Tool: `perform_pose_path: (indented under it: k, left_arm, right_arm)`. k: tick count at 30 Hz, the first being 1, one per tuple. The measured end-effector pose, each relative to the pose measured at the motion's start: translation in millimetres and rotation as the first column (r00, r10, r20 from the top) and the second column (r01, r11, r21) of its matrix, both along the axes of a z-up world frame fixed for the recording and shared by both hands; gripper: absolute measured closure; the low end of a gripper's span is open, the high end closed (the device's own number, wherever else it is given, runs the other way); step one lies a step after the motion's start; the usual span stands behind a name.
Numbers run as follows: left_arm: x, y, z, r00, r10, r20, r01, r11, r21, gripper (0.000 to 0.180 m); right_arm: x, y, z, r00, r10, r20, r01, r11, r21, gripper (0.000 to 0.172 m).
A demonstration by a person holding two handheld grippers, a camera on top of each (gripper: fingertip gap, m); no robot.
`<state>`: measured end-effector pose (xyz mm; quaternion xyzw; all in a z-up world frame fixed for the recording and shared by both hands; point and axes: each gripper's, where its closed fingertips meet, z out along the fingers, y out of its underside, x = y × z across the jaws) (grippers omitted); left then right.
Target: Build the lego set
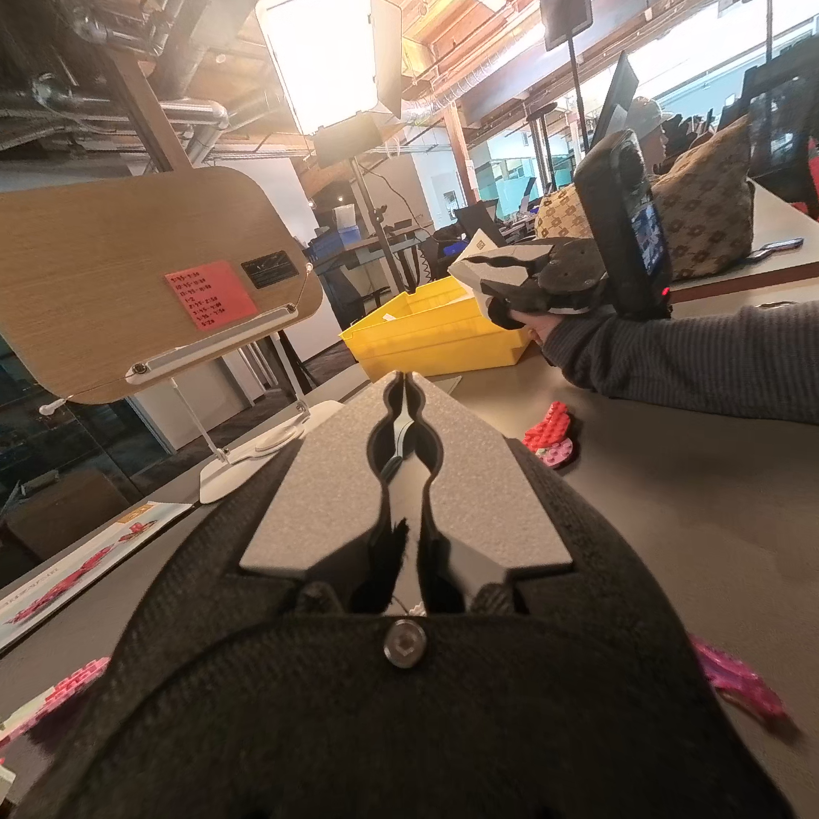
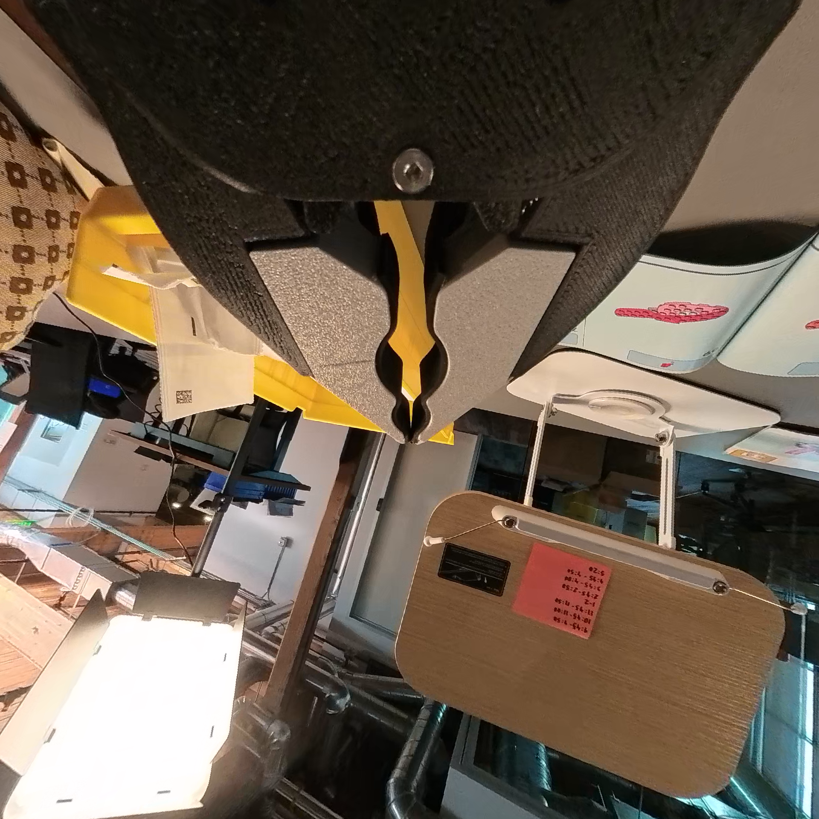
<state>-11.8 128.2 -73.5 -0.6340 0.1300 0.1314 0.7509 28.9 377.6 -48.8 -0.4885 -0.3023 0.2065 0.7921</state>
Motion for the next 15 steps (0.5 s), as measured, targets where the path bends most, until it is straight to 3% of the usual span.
perform_pose_path:
  k: [15]
  left_arm:
    - [-0.3,0.3,0.3,1.000,0.000,0.002,0.000,1.000,-0.007,0.180]
  right_arm:
    - [-2.4,-3.9,5.1,1.000,0.008,0.006,-0.008,1.000,0.023,0.172]
